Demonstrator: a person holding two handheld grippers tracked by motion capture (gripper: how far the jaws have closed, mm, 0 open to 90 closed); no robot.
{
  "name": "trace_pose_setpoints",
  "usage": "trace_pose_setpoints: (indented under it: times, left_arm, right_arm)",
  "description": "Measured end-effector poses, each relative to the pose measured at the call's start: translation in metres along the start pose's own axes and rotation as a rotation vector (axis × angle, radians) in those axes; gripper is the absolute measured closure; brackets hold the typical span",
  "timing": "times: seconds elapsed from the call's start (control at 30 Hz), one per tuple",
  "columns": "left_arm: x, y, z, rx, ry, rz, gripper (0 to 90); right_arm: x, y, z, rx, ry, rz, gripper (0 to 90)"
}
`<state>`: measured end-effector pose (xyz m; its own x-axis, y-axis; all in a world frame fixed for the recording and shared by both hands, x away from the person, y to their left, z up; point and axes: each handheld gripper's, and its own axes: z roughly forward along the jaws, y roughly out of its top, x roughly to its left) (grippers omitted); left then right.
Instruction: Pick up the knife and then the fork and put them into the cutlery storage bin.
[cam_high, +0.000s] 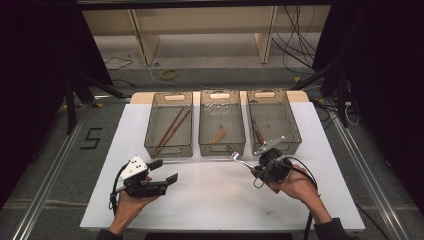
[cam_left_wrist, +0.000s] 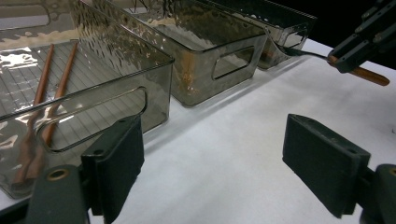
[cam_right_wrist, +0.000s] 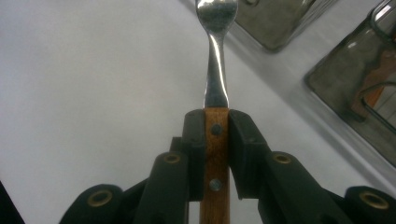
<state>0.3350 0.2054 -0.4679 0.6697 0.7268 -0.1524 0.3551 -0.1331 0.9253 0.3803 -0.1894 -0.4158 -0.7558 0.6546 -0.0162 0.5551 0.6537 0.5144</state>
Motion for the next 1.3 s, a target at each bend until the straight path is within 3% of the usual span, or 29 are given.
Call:
trace_pose_setpoints:
  times: [0.37, 1.3]
  left_arm:
    - [0.000, 0.000, 0.000, -0.002, 0.001, 0.000, 20.0]
    - [0.000, 0.000, -0.001, -0.007, 0.004, 0.000, 20.0]
  right_arm:
    - [-0.012, 0.012, -0.010, -0.037, -0.012, 0.012, 78.0]
    - [-0.050, 0.045, -0.023, -0.110, -0.028, 0.101, 78.0]
